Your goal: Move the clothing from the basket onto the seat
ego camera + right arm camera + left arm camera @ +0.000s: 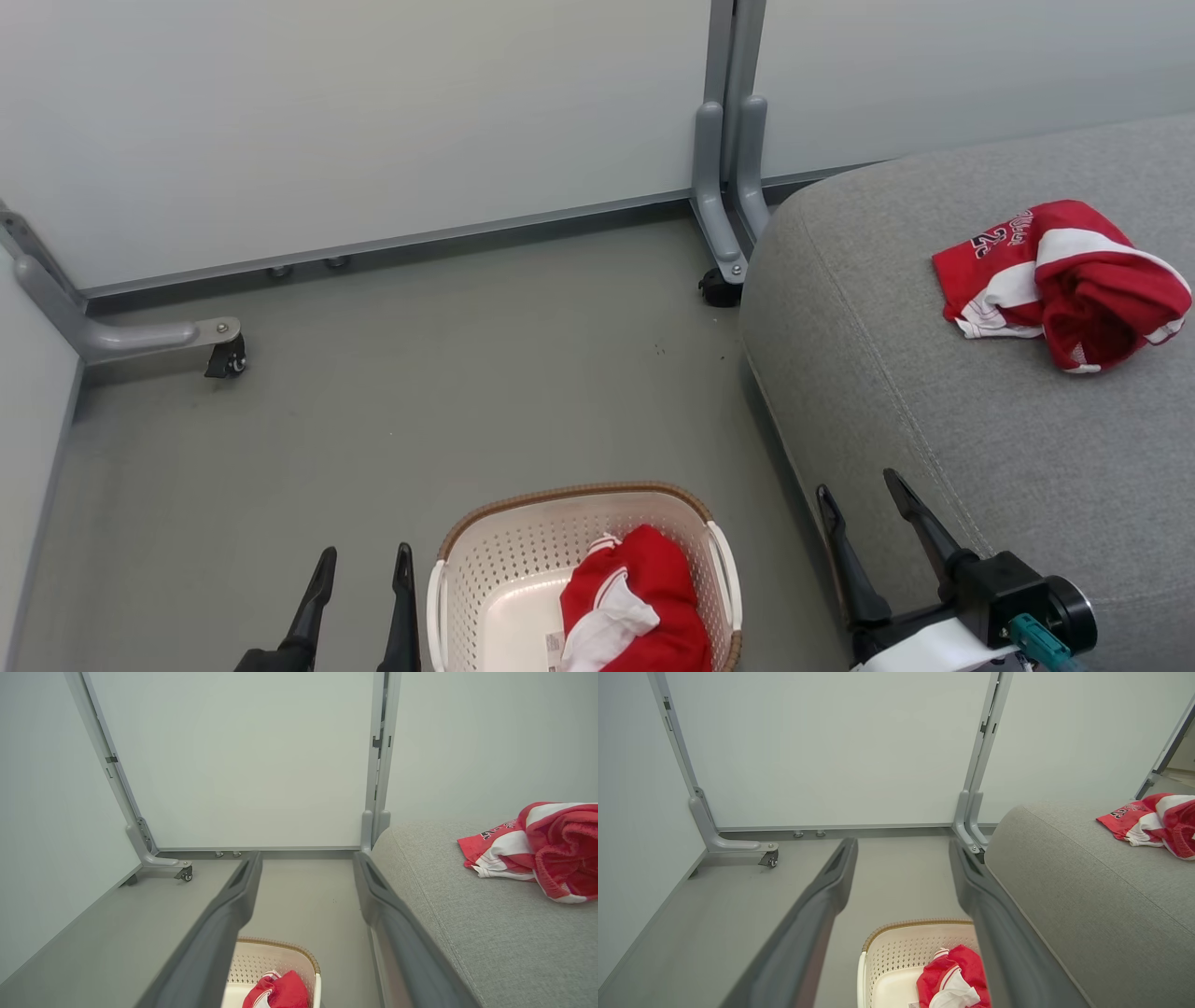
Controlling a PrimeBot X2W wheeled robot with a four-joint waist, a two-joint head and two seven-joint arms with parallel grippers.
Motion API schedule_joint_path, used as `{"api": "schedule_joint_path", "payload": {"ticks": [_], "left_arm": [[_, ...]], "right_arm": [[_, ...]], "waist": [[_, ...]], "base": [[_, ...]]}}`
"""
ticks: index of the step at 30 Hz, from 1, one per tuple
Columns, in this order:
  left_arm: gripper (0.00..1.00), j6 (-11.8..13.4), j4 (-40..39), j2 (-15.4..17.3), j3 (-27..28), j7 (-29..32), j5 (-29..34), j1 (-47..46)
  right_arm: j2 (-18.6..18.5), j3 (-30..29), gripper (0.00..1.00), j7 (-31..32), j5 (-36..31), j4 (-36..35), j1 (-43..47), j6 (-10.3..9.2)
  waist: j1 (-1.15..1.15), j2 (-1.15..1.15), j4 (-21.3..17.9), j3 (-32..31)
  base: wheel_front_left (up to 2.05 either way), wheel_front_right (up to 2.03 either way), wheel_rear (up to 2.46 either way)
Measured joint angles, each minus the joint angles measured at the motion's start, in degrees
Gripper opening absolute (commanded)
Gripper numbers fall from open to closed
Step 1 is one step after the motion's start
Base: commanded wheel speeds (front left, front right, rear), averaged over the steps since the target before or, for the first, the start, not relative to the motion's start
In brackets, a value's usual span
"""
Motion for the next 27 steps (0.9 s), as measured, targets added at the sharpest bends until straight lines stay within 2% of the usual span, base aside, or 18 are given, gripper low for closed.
{"api": "schedule_joint_path", "payload": {"ticks": [7, 13, 16, 22, 27], "left_arm": [[1.0, -1.75, 2.89, -0.03, -2.42, 0.0, 1.46, -2.64], [1.0, -3.48, 8.64, -0.04, -6.1, -0.01, 2.07, -10.46], [1.0, -4.36, 13.52, -0.07, -8.65, -0.01, 2.5, -16.55], [1.0, -5.5, 28.07, -0.15, -15.14, 0.0, 2.07, -30.21], [1.0, -5.72, 39.72, -0.15, -22.54, 1.81, -1.74, -42.16]], "right_arm": [[0.0, -0.27, 1.0, 0.0, 0.04, -0.71, -1.11, 0.01], [-0.44, -1.53, 1.0, 0.0, 0.27, -2.38, -5.15, 0.01], [-0.63, -3.45, 1.0, 0.0, 0.73, -3.67, -8.38, 0.01], [-1.64, -5.75, 1.0, 0.0, 2.33, -6.47, -15.18, 0.01], [-1.91, -8.24, 1.0, 0.0, 2.85, -8.73, -20.37, 0.01]], "waist": [[0.0, 0.0, -1.47, 2.08], [0.0, 0.0, -2.89, 6.1], [0.0, 0.0, -3.5, 9.24], [0.0, 0.0, -4.47, 16.84], [0.01, 0.0, -5.31, 24.29]], "base": [[0.0, 0.0, 0.0], [0.0, 0.0, 0.0], [0.0, 0.0, 0.0], [0.0, 0.0, 0.0], [0.0, 0.0, 0.0]]}}
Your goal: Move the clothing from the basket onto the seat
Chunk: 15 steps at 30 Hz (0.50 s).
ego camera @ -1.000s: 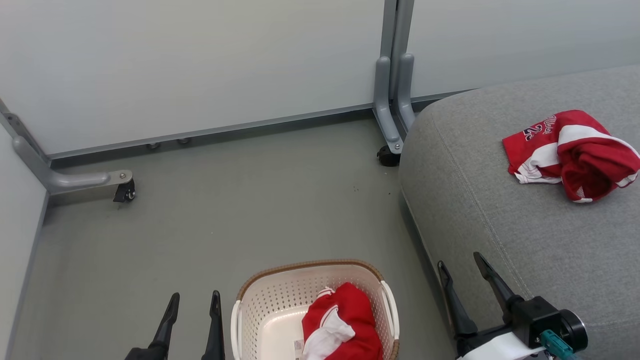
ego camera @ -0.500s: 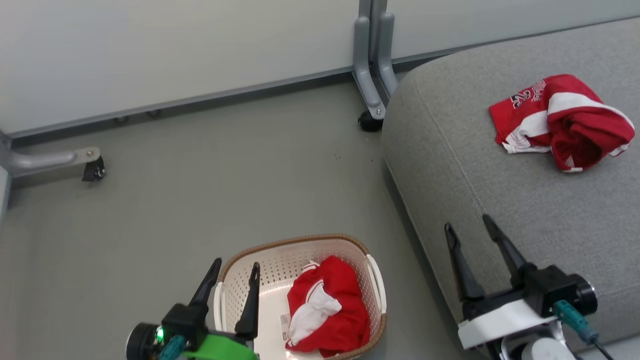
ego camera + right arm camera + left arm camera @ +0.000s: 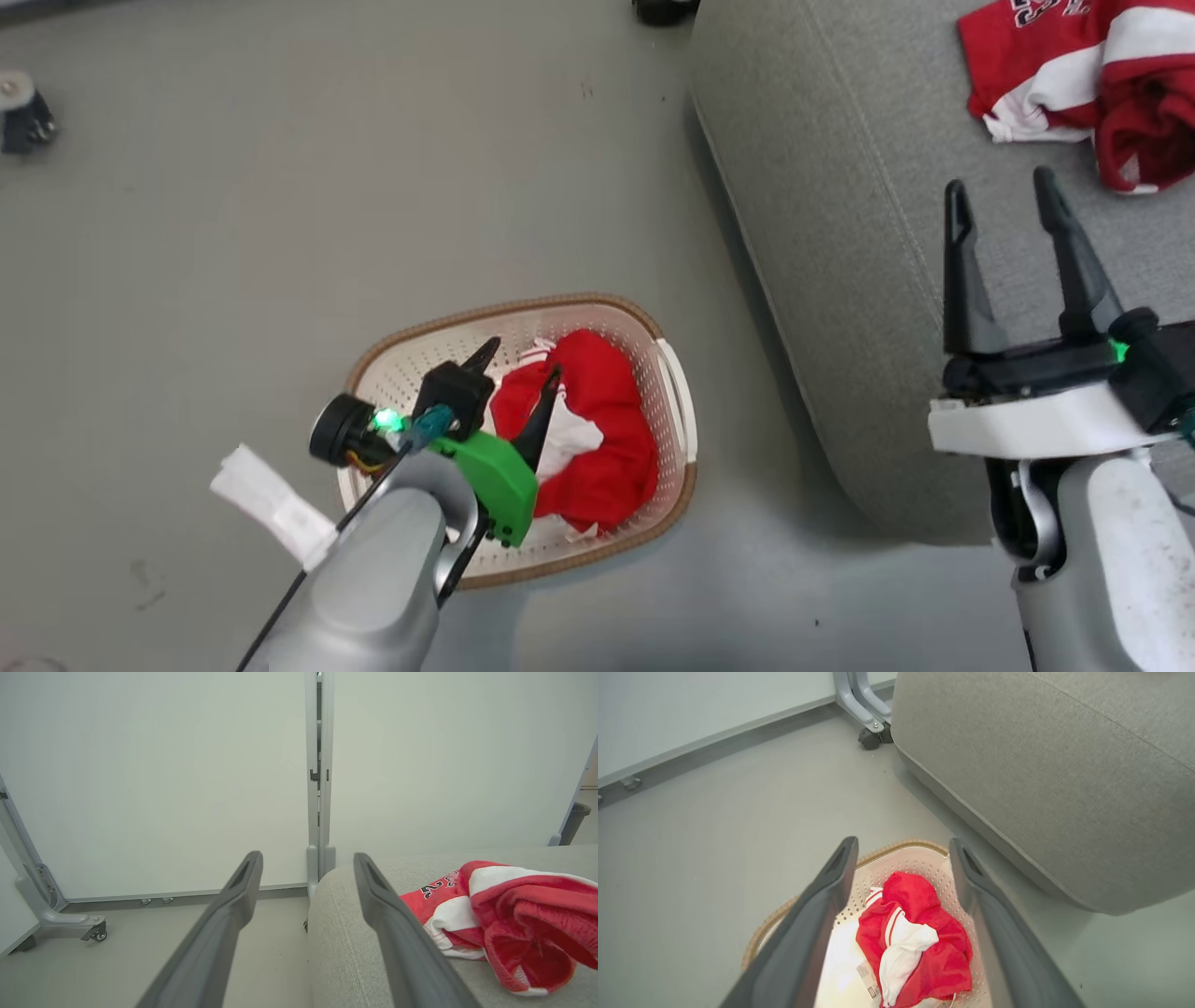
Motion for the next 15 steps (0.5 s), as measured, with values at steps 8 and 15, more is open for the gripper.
{"api": "schedule_joint_path", "payload": {"ticks": [8, 15], "left_arm": [[1.0, -0.07, 11.12, -0.03, -8.33, 2.79, -4.97, -14.15], [1.0, -0.04, 16.64, -0.02, -12.34, 6.71, -8.43, -18.79]], "right_arm": [[-0.34, -3.13, 1.0, 0.0, 0.63, -2.98, -5.36, -0.01], [0.35, -2.26, 1.0, 0.0, 1.19, -3.5, -7.33, -0.01]], "waist": [[0.01, 0.0, -0.8, 11.54], [0.01, 0.0, -1.66, 20.0]], "base": [[0.0, 0.0, 0.0], [0.0, 0.0, 0.0]]}}
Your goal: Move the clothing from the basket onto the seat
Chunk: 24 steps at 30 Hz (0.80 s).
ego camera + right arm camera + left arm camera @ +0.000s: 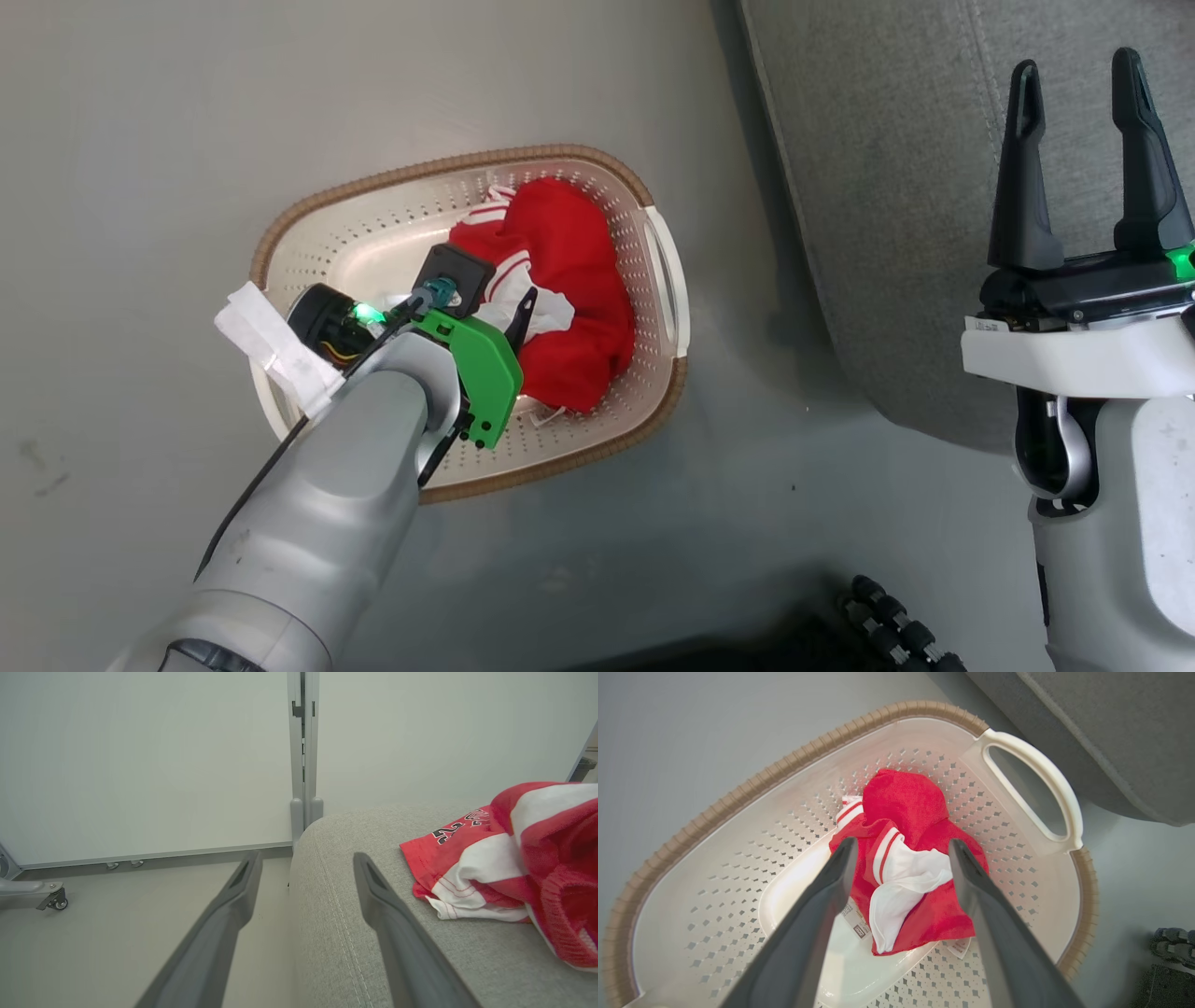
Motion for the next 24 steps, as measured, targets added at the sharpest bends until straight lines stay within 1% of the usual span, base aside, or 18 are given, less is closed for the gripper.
{"api": "schedule_joint_path", "payload": {"ticks": [2, 5, 7, 13, 16, 18, 22, 24], "left_arm": [[1.0, 0.0, 0.66, -0.01, -0.73, 1.01, -1.98, -0.99], [1.0, 0.33, 1.83, 0.01, -1.98, 2.22, -3.01, -2.82], [1.0, 1.14, 2.72, -0.02, -3.43, 3.01, -3.61, -5.14], [1.0, 3.35, 5.23, -0.03, -6.06, 4.89, -4.44, -8.16], [1.0, 4.65, 6.59, -0.01, -7.28, 3.93, -4.19, -9.81], [1.0, 6.39, 7.39, -0.02, -8.14, 2.37, -2.83, -10.95], [1.0, 7.46, 9.32, 0.03, -8.6, 2.45, -2.91, -11.66], [1.0, 8.44, 9.9, -0.01, -8.79, 2.2, -2.91, -11.9]], "right_arm": [[0.12, 0.4, 1.0, 0.0, 0.0, -0.02, 0.0, 0.0], [0.29, 0.93, 1.0, 0.0, 0.01, -0.08, 0.01, 0.0], [0.45, 1.22, 1.0, 0.0, 0.24, -0.16, 0.0, 0.0], [0.74, 1.9, 1.0, 0.0, 0.41, -0.76, -0.86, 0.0], [0.94, 2.05, 1.0, 0.0, 0.81, -1.12, -1.36, 0.01], [0.96, 2.04, 1.0, 0.0, 0.83, -1.1, -1.43, 0.0], [0.98, 2.8, 1.0, 0.0, 0.8, -1.13, -2.07, 0.01], [0.96, 2.85, 1.0, 0.0, 0.8, -1.34, -2.18, 0.01]], "waist": [[0.0, 0.0, -0.43, 1.81], [0.0, 0.0, -1.25, 4.24], [-0.01, 0.0, -2.24, 6.33], [-0.01, 0.0, -4.33, 9.84], [-0.01, 0.0, -5.27, 11.48], [-0.01, 0.0, -5.72, 12.34], [-0.01, 0.0, -6.62, 13.7], [-0.01, 0.0, -6.93, 14.12]], "base": [[0.0, 0.0, 0.0], [0.0, 0.0, 0.0], [0.0, 0.0, 0.0], [0.0, 0.0, 0.0], [0.0, 0.0, 0.0], [0.0, 0.0, 0.0], [0.0, 0.0, 0.0], [0.0, 0.0, 0.0]]}}
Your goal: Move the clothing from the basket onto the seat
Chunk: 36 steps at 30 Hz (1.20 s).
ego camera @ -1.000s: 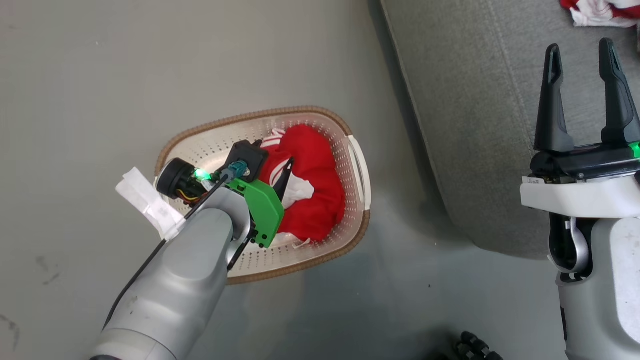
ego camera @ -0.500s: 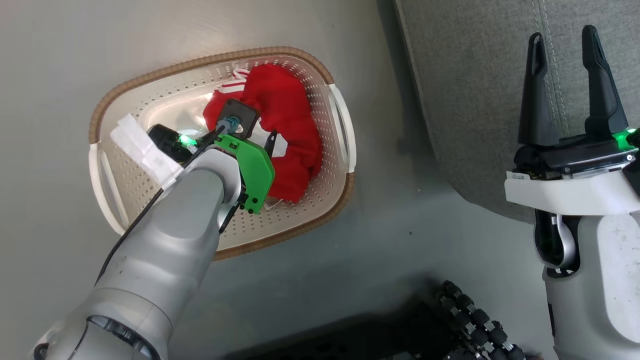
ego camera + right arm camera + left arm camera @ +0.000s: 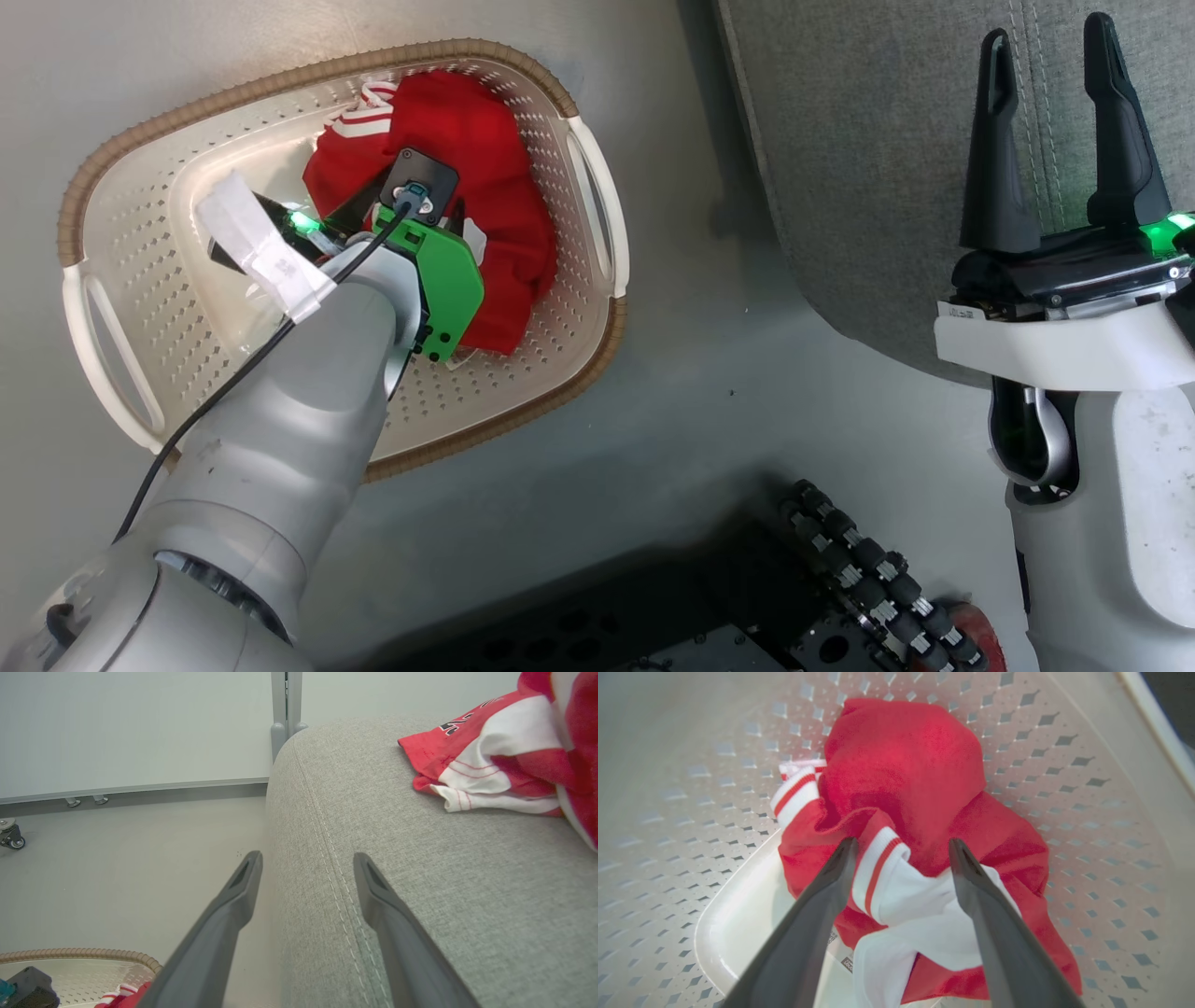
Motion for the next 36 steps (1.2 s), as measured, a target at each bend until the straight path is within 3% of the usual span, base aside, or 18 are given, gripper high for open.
{"api": "schedule_joint_path", "payload": {"ticks": [7, 8, 10, 25, 36], "left_arm": [[1.0, 3.33, 1.31, 0.13, -0.38, 0.42, 0.19, -1.3], [0.49, 3.87, 1.45, 0.22, -0.4, 0.76, 0.19, -1.4], [0.0, 4.56, 1.62, 0.37, -0.41, 0.79, 0.18, -1.62], [0.0, 3.89, -2.02, 0.23, 4.56, -10.23, -6.43, 0.5], [0.0, 4.2, -23.18, 1.31, 13.14, -10.62, -4.77, 13.43]], "right_arm": [[-0.11, 0.47, 1.0, 0.0, -0.02, -0.59, -0.02, 0.0], [-0.15, 0.51, 1.0, 0.0, -0.02, -0.64, -0.02, 0.0], [-0.57, 0.9, 1.0, 0.0, -0.12, -0.65, -0.02, 0.0], [-1.87, 2.91, 1.0, 0.0, -2.09, 0.49, 0.65, 0.0], [-2.57, 3.15, 1.0, 0.0, -2.57, 2.75, 6.05, -0.01]], "waist": [[0.0, 0.0, -0.44, 0.79], [0.0, 0.0, -0.43, 0.85], [0.0, 0.0, -0.31, 0.92], [0.0, 0.0, 2.77, -4.32], [-0.01, 0.0, 5.73, -16.18]], "base": [[0.0, 0.0, 0.0], [0.0, 0.0, 0.0], [0.0, 0.0, 0.0], [0.0, 0.0, 0.0], [0.0, 0.0, 0.0]]}}
